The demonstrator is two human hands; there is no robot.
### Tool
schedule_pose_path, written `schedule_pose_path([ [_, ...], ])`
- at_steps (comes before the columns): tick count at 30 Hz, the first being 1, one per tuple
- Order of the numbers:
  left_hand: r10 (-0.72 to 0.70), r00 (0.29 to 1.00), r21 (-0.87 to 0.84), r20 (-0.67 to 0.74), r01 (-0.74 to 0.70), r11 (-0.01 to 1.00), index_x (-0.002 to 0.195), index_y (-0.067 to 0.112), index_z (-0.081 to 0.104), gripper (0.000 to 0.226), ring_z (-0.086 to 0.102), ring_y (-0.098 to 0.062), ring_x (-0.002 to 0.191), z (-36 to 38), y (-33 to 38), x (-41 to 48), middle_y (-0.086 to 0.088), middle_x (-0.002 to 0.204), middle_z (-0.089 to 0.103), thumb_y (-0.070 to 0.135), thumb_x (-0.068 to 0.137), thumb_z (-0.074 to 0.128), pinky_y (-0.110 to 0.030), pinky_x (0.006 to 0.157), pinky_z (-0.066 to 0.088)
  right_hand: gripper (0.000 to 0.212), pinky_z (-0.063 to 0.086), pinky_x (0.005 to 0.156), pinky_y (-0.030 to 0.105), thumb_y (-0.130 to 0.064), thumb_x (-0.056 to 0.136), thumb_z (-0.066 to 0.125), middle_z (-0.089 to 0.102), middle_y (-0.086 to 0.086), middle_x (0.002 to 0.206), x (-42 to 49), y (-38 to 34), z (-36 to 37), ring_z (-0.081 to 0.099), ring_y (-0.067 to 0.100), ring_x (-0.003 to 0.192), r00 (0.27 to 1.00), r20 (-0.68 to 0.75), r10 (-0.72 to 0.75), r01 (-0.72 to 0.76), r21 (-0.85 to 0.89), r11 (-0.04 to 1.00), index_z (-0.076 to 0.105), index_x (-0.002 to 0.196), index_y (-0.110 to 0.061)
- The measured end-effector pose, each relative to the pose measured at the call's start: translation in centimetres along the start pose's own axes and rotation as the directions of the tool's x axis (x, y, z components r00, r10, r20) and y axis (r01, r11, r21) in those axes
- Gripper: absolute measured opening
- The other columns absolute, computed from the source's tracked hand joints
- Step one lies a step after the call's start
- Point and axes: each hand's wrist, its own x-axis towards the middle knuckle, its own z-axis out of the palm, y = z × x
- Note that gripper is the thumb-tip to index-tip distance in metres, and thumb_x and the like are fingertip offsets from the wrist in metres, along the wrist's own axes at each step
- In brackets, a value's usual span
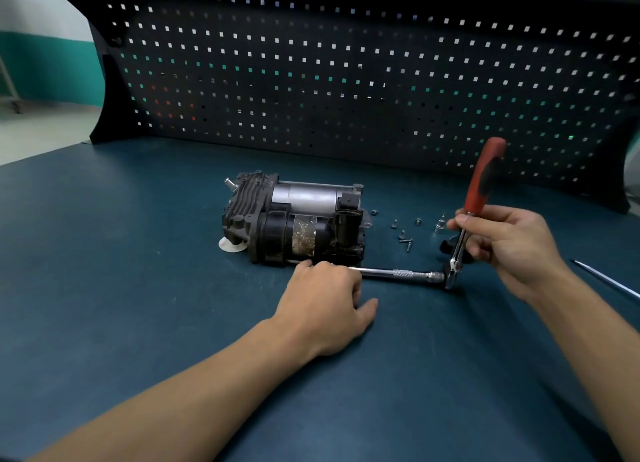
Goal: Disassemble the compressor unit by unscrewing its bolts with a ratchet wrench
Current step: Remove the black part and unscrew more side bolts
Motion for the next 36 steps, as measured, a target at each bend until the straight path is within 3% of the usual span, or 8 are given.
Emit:
schedule_pose_path([
  [5,0.115,0.993,-0.019,-0.018,-0.115,0.993,0.059,0.023,0.041,0.041,0.046,-0.016,0.064,0.1,1.1,-0.5,0.008,0.062,0.055,0.048,0.087,0.059,-0.027,0.073,0.027,0.003,0.041,0.044,0.015,-0.009,0.089,0.072,0.076,0.005,0.078,0.5,0.2,-0.9,0.046,0.008,0.042,0.999,-0.013,-0.053,0.052,-0.062,0.997,0.072,0.086,-0.007],
  [10,0.01,1.0,-0.012,0.005,-0.01,1.0,0.059,0.023,0.04,0.042,0.056,-0.022,0.074,-0.6,0.2,-0.1,0.007,0.063,0.056,0.05,0.086,0.059,-0.03,0.068,0.032,0.01,0.041,0.044,0.016,-0.015,0.089,0.073,0.075,0.004,0.075,0.7,0.5,-1.6,0.045,0.008,0.041,0.993,-0.033,-0.116,0.112,-0.107,0.988,0.074,0.086,-0.005],
  [16,0.061,0.998,-0.033,0.017,-0.06,0.998,0.059,0.023,0.041,0.042,0.047,-0.017,0.065,-0.1,0.8,-0.2,0.009,0.058,0.05,0.05,0.085,0.06,-0.03,0.07,0.032,0.007,0.042,0.044,0.016,-0.014,0.087,0.075,0.075,0.004,0.073,0.6,0.3,-1.9,0.044,0.008,0.041,0.992,-0.028,-0.125,0.121,-0.104,0.987,0.075,0.085,-0.007],
  [20,0.086,0.994,-0.148,0.063,-0.076,0.986,0.057,0.022,0.042,0.041,0.048,-0.013,0.061,-0.3,0.5,-0.4,0.01,0.054,0.048,0.042,0.083,0.066,-0.028,0.07,0.033,0.007,0.042,0.044,0.016,-0.014,0.087,0.075,0.074,0.004,0.072,0.7,0.2,-2.1,0.044,0.007,0.041,0.991,-0.049,-0.122,0.118,-0.086,0.989,0.074,0.085,-0.007],
  [23,0.074,0.996,-0.192,0.056,-0.062,0.979,0.063,0.021,0.05,0.031,0.052,-0.011,0.065,-0.9,0.2,-0.2,0.01,0.061,0.054,0.038,0.083,0.067,-0.029,0.065,0.041,0.007,0.041,0.044,0.015,-0.012,0.088,0.074,0.074,0.003,0.071,0.9,0.3,-2.6,0.044,0.008,0.041,0.989,-0.066,-0.13,0.124,-0.089,0.988,0.074,0.085,-0.007],
  [26,-0.037,0.999,0.023,-0.019,0.037,0.999,0.09,0.024,0.064,0.013,0.06,-0.019,0.093,-1.9,-1.0,0.3,0.009,0.091,0.062,0.035,0.085,0.061,-0.034,0.08,0.051,0.008,0.041,0.044,0.015,-0.014,0.087,0.075,0.074,0.004,0.073,1.1,0.4,-3.1,0.044,0.007,0.041,0.99,-0.072,-0.122,0.115,-0.091,0.989,0.074,0.084,-0.007],
  [29,-0.181,0.982,0.206,0.044,0.169,0.964,0.114,0.022,0.062,0.028,0.06,-0.028,0.105,-2.3,-2.3,0.6,-0.001,0.114,0.063,0.034,0.091,0.052,-0.039,0.083,0.052,0.007,0.042,0.044,0.015,-0.014,0.087,0.075,0.074,0.003,0.072,1.3,0.4,-3.4,0.044,0.007,0.041,0.99,-0.073,-0.124,0.117,-0.098,0.988,0.074,0.084,-0.008],
  [36,-0.176,0.977,0.284,0.123,0.136,0.949,0.105,0.022,0.058,0.022,0.061,-0.029,0.094,-1.7,-1.9,1.0,-0.004,0.103,0.064,0.038,0.097,0.044,-0.036,0.07,0.044,0.01,0.041,0.044,0.016,-0.016,0.084,0.077,0.073,0.004,0.069,1.4,-0.4,-5.0,0.042,0.007,0.042,0.986,-0.063,-0.151,0.144,-0.105,0.984,0.074,0.084,-0.007],
])
